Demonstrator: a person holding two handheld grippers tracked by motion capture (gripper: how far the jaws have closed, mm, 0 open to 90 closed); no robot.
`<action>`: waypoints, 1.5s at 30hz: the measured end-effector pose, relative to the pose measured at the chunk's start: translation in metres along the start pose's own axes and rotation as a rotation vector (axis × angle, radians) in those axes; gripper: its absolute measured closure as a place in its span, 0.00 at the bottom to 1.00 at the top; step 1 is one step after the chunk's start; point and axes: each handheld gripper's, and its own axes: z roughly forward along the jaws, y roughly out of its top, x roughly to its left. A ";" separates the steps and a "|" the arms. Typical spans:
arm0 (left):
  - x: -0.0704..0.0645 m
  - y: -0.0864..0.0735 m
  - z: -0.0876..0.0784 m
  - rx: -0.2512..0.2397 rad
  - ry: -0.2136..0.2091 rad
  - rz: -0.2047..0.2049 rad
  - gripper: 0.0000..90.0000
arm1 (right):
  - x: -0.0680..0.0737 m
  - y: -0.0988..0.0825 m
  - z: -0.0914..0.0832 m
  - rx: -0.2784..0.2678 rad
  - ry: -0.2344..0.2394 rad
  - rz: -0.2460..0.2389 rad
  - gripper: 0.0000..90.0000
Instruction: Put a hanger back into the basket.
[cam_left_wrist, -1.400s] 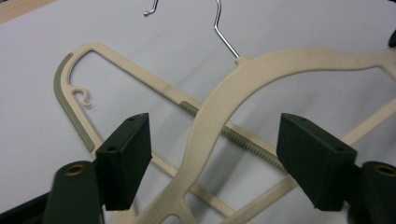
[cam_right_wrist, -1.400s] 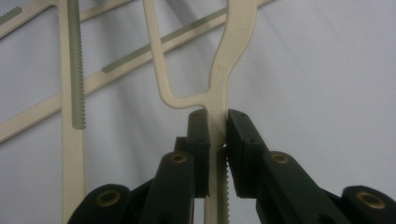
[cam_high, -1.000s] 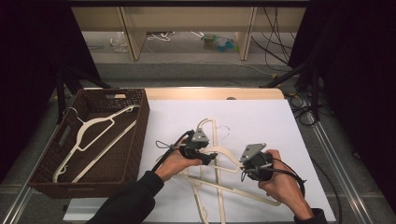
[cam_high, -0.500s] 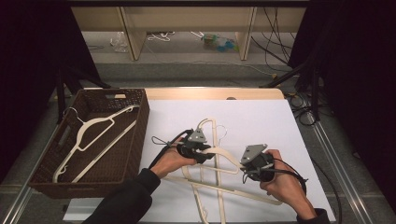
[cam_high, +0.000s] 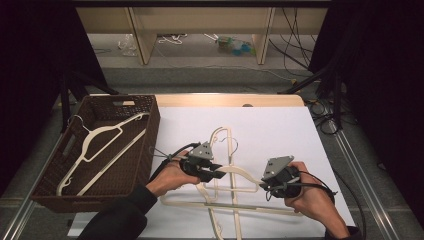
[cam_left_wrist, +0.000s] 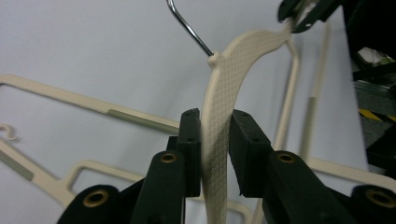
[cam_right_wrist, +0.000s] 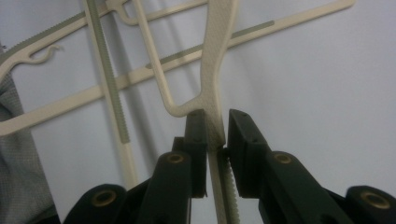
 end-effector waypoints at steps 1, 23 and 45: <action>-0.003 0.000 -0.002 -0.001 -0.014 0.002 0.85 | 0.001 -0.001 0.000 0.005 0.008 0.009 0.87; -0.033 0.007 -0.027 -0.023 -0.069 -0.072 0.95 | 0.007 -0.009 -0.024 -0.160 -0.101 0.208 0.54; -0.034 0.022 -0.114 -0.068 0.096 -0.192 0.95 | 0.053 -0.046 -0.006 -0.278 -0.058 0.298 0.41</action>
